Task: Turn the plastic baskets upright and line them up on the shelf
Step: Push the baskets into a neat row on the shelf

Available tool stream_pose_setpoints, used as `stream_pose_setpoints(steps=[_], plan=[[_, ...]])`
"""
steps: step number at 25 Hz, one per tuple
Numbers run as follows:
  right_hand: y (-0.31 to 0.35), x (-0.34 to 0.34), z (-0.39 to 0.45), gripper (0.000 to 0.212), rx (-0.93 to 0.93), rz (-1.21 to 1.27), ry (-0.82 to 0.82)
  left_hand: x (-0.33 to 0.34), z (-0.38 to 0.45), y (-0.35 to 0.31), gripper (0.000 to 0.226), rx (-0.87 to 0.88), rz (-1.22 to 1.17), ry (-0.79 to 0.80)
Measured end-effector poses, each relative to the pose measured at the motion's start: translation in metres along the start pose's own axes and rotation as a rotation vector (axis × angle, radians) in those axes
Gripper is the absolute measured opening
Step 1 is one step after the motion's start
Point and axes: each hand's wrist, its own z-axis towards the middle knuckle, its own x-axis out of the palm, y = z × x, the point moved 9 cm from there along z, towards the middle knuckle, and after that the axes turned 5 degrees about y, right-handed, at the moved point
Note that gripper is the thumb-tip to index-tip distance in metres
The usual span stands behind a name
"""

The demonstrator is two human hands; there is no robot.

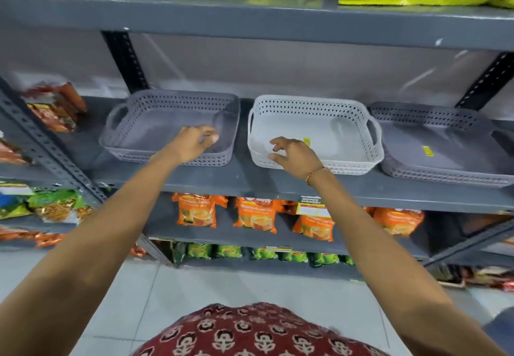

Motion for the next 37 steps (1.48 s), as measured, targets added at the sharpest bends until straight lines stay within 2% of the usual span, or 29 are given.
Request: stream_pose_setpoints(steps=[2, 4, 7, 10, 14, 19, 37], plan=[[0.002, 0.015, 0.007, 0.047, 0.049, -0.061, 0.116, 0.016, -0.008, 0.015, 0.053, -0.02, 0.012, 0.194], [-0.001, 0.03, 0.01, 0.046, 0.103, -0.182, 0.213, 0.026, -0.016, 0.021, 0.054, -0.022, 0.109, 0.288], [-0.001, 0.033, 0.01, 0.047, 0.127, -0.333, 0.199, 0.03, -0.013, 0.022, 0.04, 0.009, 0.247, 0.252], [0.002, 0.03, 0.01, 0.051, 0.129, -0.363, 0.164, 0.03, -0.008, 0.024, 0.027, 0.007, 0.223, 0.217], [0.001, 0.029, 0.01, 0.04, 0.125, -0.384, 0.134, 0.034, -0.003, 0.016, 0.018, 0.042, 0.225, 0.219], [0.001, 0.027, 0.011, 0.038, 0.126, -0.365, 0.11, 0.039, -0.003, 0.006, 0.028, 0.064, 0.187, 0.215], [-0.006, 0.03, 0.014, 0.043, 0.156, -0.315, 0.116, 0.044, -0.001, 0.009, 0.032, 0.061, 0.194, 0.175]])
